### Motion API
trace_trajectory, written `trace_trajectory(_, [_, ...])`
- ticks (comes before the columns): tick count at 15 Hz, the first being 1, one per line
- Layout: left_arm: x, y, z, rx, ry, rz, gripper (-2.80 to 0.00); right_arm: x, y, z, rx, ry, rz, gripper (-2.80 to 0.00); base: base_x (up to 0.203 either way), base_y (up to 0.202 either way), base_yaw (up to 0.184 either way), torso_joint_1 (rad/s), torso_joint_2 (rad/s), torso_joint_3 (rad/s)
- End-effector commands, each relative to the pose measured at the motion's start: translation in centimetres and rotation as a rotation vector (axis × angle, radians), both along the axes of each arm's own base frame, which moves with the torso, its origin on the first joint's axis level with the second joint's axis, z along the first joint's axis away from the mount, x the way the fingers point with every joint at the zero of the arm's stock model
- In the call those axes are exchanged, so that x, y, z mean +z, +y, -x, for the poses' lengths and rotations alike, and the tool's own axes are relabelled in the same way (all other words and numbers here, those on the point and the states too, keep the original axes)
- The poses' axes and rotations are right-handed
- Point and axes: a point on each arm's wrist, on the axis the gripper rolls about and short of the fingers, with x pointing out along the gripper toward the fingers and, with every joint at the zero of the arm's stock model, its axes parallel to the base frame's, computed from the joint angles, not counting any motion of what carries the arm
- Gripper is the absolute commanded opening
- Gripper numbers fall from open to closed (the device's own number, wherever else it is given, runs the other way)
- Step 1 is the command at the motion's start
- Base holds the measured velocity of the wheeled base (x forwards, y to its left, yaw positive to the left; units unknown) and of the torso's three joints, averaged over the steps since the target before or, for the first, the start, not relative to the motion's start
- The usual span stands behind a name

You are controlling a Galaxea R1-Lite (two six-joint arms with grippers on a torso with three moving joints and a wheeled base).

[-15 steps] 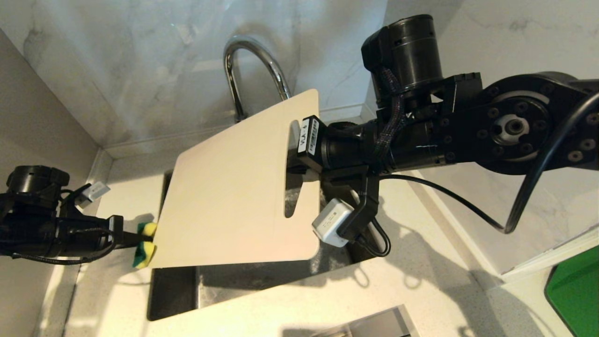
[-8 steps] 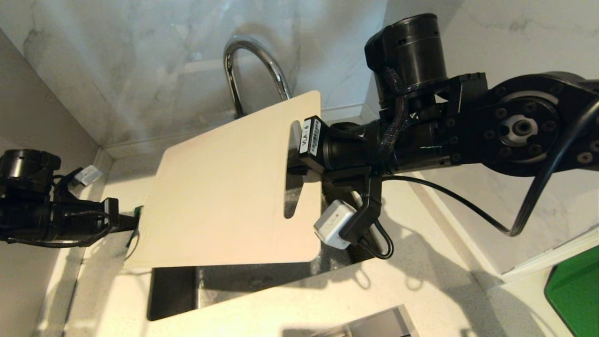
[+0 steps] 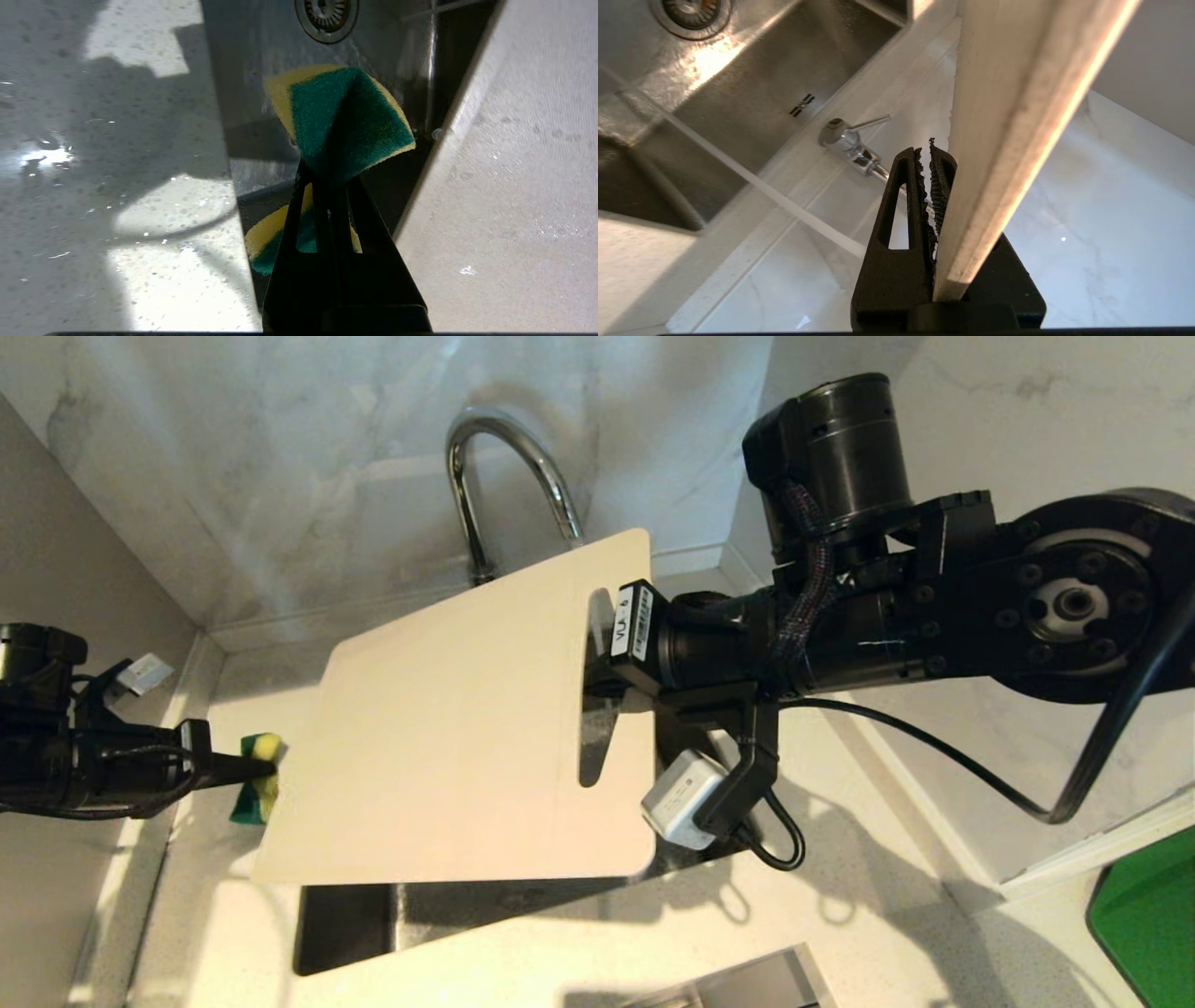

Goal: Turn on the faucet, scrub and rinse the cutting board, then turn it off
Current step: Scrub the cutting board underwater, then put down the cutting board

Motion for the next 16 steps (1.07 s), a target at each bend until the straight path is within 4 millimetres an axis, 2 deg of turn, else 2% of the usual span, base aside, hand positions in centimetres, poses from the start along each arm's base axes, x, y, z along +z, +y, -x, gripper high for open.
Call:
trace_trajectory(1, [0.0,0.4,0.1,0.013,-0.001,0.002,-2.8,-0.1,-0.7,0.3,-0.005,-0.004,0.011,-2.8,0.0,0.0,0.0,0.0,0.0,0.0])
trace_trajectory(9, [0.2,1.2,0.3,0.033,-0.01,-0.005,-2.8,-0.2,-2.8,1.5,-0.04,0.003,0.016,-2.8,0.0,0.0,0.0,0.0,0.0,0.0])
trace_trajectory(16, [0.7,1.0,1.1,0.035,0.002,-0.003,-2.8,0.9,-5.1,4.7,-0.085,-0.05,-0.132,-2.8,0.0,0.0,0.0,0.0,0.0,0.0])
